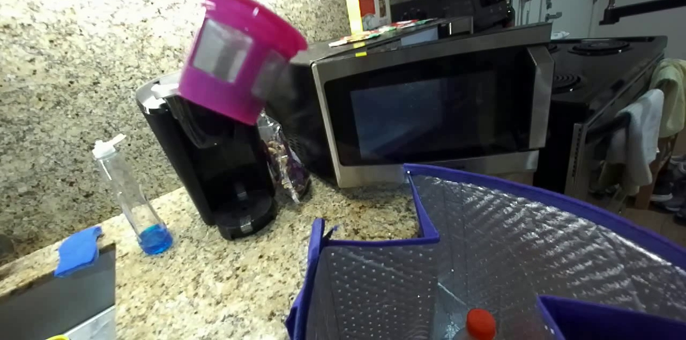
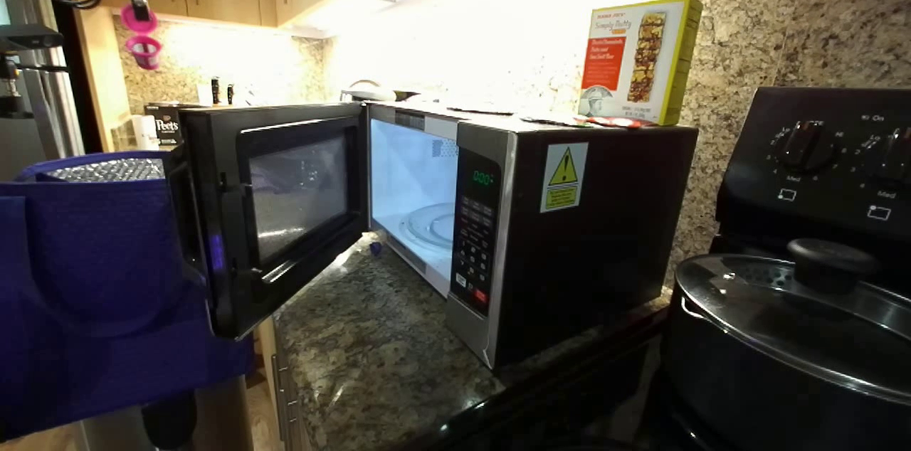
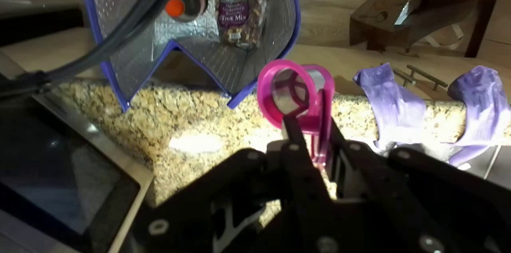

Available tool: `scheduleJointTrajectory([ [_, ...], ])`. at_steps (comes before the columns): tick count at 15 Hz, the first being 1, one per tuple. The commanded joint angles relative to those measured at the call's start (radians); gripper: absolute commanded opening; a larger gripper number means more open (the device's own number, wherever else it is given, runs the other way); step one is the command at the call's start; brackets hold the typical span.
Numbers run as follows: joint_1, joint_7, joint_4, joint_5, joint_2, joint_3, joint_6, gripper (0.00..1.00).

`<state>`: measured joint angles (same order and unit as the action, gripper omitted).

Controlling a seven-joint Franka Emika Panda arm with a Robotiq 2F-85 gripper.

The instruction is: Put the pink bottle in the blue bag

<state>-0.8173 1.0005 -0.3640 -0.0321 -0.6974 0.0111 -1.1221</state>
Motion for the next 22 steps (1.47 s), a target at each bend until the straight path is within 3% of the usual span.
scheduleJointTrajectory([
  [1,-0.001,0.208,-0.038,0.04,0.025,0.026,0.086,0.1],
  [8,0.021,0.502,-0.021,0.065,-0.016,0.035,0.298,0.1],
  [11,0.072,0.619,-0.009,0.156,-0.045,0.069,0.34,0.1],
  [12,0.032,0.53,0.004,0.077,-0.045,0.04,0.32,0.15],
  [15,0.066,0.572,0.0,0.114,-0.057,0.059,0.319,0.15],
  [16,0.068,0.573,-0.001,0.115,-0.057,0.061,0.319,0.1],
  [22,0.157,0.615,-0.011,0.179,-0.137,0.084,0.312,0.1],
])
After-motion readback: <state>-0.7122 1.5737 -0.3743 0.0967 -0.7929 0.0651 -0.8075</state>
